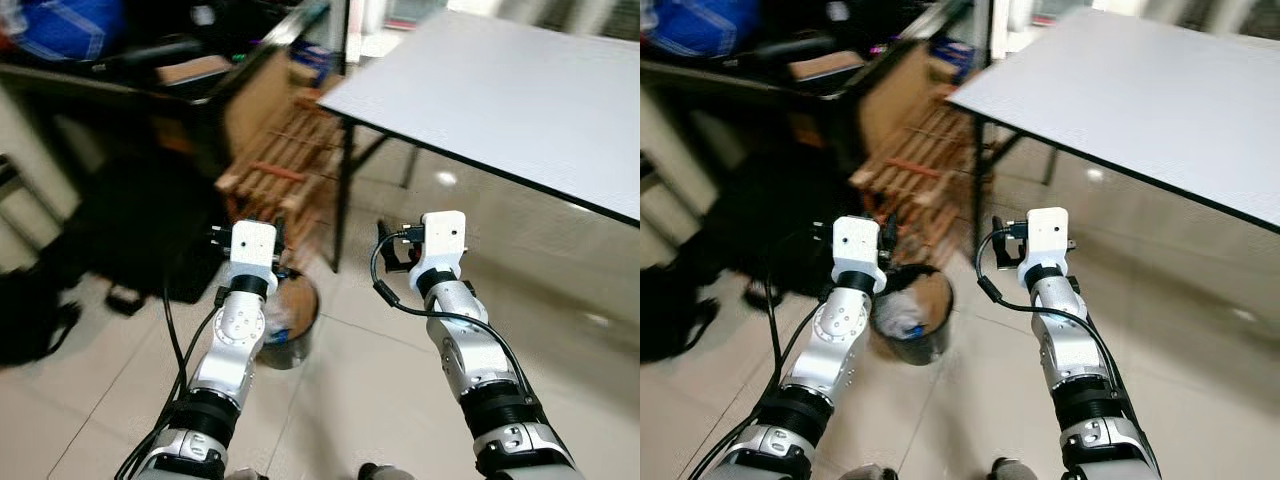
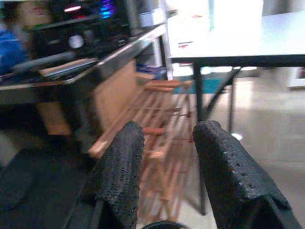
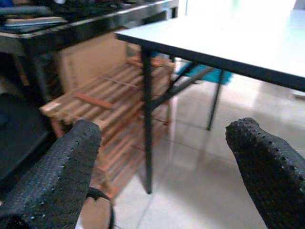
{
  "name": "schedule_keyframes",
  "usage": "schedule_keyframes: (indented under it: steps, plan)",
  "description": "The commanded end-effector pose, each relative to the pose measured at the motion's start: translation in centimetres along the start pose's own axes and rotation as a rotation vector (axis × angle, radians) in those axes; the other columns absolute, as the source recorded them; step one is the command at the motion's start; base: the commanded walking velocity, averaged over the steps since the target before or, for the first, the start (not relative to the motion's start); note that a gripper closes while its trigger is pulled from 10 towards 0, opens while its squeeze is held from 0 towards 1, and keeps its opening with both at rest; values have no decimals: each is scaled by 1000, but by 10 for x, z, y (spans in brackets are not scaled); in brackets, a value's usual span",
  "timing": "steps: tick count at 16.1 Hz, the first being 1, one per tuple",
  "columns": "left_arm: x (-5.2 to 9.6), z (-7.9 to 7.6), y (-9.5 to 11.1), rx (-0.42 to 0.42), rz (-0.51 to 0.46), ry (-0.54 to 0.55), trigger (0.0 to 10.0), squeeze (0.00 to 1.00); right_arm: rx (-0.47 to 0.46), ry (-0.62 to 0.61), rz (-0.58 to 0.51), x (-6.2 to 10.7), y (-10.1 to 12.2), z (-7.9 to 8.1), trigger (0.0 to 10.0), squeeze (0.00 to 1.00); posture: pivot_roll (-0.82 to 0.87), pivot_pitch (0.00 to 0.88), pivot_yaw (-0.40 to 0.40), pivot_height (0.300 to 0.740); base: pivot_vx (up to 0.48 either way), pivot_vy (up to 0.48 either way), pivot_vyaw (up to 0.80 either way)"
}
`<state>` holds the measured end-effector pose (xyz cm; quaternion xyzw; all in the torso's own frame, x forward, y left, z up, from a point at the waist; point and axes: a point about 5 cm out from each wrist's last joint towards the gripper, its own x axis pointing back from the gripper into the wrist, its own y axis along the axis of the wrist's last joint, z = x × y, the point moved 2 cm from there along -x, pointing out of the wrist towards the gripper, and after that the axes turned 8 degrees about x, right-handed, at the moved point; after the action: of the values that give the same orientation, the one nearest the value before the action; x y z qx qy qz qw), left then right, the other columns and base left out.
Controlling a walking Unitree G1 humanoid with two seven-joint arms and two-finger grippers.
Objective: Picking trash to rubbish bin
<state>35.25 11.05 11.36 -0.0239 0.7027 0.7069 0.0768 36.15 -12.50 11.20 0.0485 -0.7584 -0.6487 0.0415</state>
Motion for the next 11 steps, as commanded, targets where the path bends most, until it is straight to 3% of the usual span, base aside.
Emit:
schedule_keyframes:
  steps: [1, 11]
  plan:
    - [1, 2, -3, -3, 10, -4, 10000, 0, -2, 6, 9, 1, -3, 3, 10000, 0, -64, 51, 41, 740, 0, 0, -800]
    - [-4, 0, 0, -7, 6, -30, 10000, 0, -6, 5, 3, 0, -2, 7, 10000, 0, -87, 24, 57, 740, 0, 0, -789]
